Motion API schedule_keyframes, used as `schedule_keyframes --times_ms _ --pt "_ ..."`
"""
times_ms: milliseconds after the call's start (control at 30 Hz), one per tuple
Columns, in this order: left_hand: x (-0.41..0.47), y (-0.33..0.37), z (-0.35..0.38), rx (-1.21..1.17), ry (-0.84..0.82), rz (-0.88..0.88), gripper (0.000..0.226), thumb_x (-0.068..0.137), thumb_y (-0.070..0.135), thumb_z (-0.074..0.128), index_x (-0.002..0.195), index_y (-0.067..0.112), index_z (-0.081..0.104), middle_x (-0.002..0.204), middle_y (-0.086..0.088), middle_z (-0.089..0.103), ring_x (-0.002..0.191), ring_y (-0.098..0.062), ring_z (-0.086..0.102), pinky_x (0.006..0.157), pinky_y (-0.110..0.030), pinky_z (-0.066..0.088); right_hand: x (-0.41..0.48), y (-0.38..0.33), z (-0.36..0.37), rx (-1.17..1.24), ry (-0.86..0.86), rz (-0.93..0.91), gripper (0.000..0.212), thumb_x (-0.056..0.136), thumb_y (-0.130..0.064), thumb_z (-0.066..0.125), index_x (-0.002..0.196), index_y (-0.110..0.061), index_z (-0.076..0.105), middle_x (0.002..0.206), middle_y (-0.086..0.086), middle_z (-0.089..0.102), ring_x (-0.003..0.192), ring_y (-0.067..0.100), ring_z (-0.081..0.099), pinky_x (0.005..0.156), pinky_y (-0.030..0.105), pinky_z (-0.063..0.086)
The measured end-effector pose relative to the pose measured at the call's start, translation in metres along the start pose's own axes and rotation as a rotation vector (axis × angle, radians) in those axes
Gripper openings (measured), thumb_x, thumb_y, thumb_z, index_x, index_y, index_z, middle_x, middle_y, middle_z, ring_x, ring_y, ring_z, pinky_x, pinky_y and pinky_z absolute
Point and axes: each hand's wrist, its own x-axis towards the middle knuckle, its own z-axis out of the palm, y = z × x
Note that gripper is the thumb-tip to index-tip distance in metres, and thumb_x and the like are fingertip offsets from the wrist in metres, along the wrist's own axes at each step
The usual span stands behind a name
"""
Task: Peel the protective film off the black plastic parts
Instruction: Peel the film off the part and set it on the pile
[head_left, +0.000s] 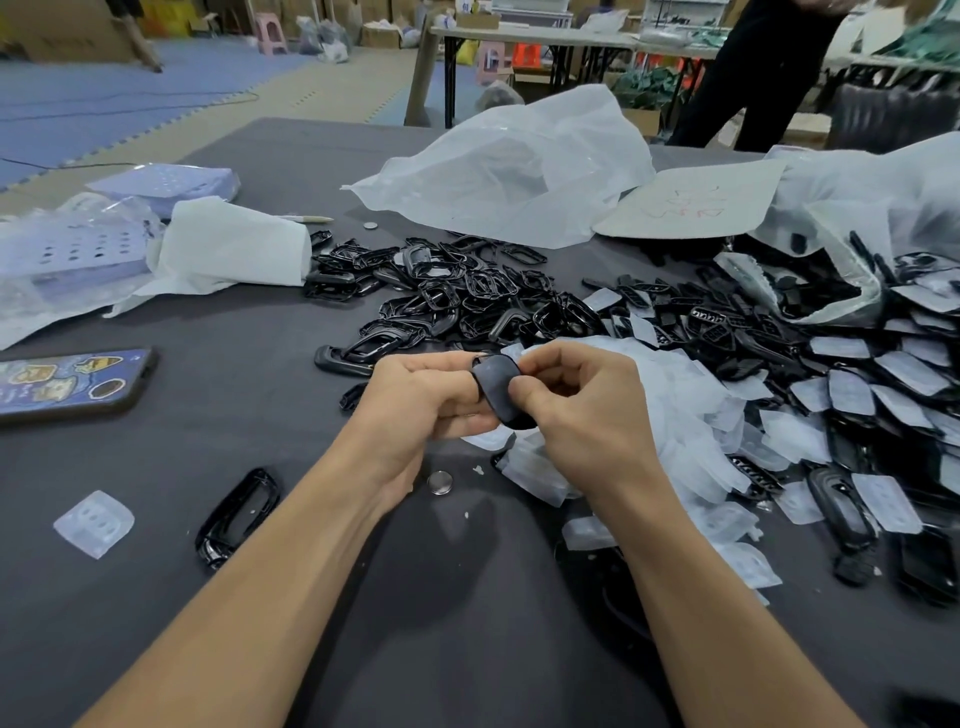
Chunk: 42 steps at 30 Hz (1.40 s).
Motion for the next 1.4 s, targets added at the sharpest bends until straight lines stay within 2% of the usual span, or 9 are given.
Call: schedule_keyframes --times_ms 133,233,300,567,700,900,1000,1167,1400 --pt "0.000 -0.001 0.000 0.062 0.110 0.040 0.025 0.066 0.011 0.066 0.083 0.014 0.084 0.075 -0.011 0.075 0.067 -0.015 0.069 0.064 -0.022 0.059 -0.001 0.000 0.001 -0.026 -0.013 -0.017 0.025 0.081 0.000 0.072 0.071 -0.023 0.073 0.065 -0.007 0.072 0.061 0.007 0.068 0.062 0.023 0.056" --pt "0.000 -0.002 0.000 0.084 0.144 0.093 0.009 0.079 0.005 0.076 0.081 0.010 0.083 0.071 -0.009 0.073 0.059 -0.012 0.064 0.059 -0.021 0.057 -0.002 -0.001 0.001 -0.029 -0.021 -0.025 0.026 0.081 0.001 0.072 0.071 -0.023 0.073 0.065 -0.006 0.072 0.061 0.008 0.067 0.061 0.023 0.056" --pt "0.001 -0.003 -0.001 0.113 0.170 0.111 0.015 0.085 0.000 0.075 0.078 0.011 0.083 0.069 -0.009 0.073 0.056 -0.012 0.061 0.057 -0.021 0.055 -0.003 -0.002 0.001 -0.031 -0.025 -0.027 0.028 0.081 0.002 0.072 0.070 -0.024 0.072 0.065 -0.006 0.072 0.061 0.007 0.066 0.060 0.021 0.054" --pt "0.002 -0.005 0.000 0.085 0.207 0.134 0.023 0.087 0.000 0.075 0.075 0.017 0.084 0.068 -0.008 0.076 0.054 -0.010 0.066 0.056 -0.018 0.054 -0.004 -0.004 0.001 -0.052 -0.038 -0.012 0.017 0.084 -0.007 0.073 0.078 -0.022 0.076 0.068 -0.007 0.073 0.065 0.009 0.068 0.063 0.021 0.054" --pt "0.003 -0.007 0.000 0.037 0.264 0.126 0.011 0.088 0.001 0.076 0.085 0.009 0.082 0.072 -0.011 0.077 0.058 -0.013 0.069 0.057 -0.019 0.056 -0.003 -0.002 0.004 -0.042 -0.072 0.017 0.018 0.087 -0.008 0.071 0.078 -0.023 0.075 0.061 -0.011 0.068 0.054 0.003 0.058 0.059 0.020 0.046" --pt "0.002 -0.008 -0.004 0.223 0.194 0.204 0.014 0.075 0.017 0.079 0.085 0.026 0.085 0.077 -0.005 0.080 0.068 -0.020 0.074 0.066 -0.030 0.060 -0.001 0.001 0.002 -0.019 -0.086 0.018 0.019 0.085 -0.001 0.072 0.082 -0.018 0.079 0.067 -0.011 0.073 0.061 0.001 0.066 0.062 0.016 0.049" --pt "0.005 -0.008 -0.007 0.249 0.241 0.227 0.017 0.077 0.011 0.082 0.081 0.028 0.085 0.074 -0.006 0.079 0.063 -0.019 0.073 0.066 -0.031 0.062 -0.002 -0.001 0.003 -0.016 -0.083 0.034 0.023 0.085 -0.001 0.073 0.081 -0.023 0.079 0.063 -0.015 0.071 0.058 -0.001 0.064 0.059 0.013 0.047" --pt "0.005 -0.009 0.000 0.170 0.346 0.277 0.033 0.084 0.003 0.081 0.073 0.033 0.083 0.071 -0.003 0.079 0.057 -0.017 0.073 0.058 -0.025 0.060 -0.003 -0.005 0.003 0.091 0.037 0.013 0.017 0.085 -0.007 0.076 0.086 -0.023 0.078 0.071 -0.005 0.075 0.063 0.011 0.069 0.066 0.027 0.058" --pt "0.002 -0.013 0.005 0.207 0.388 0.343 0.021 0.086 0.004 0.080 0.080 0.025 0.081 0.073 0.001 0.079 0.063 -0.016 0.076 0.058 -0.026 0.061 -0.003 -0.006 0.006 0.123 0.062 0.041 0.025 0.083 0.003 0.075 0.086 -0.022 0.076 0.063 0.004 0.072 0.056 0.017 0.067 0.061 0.031 0.058"
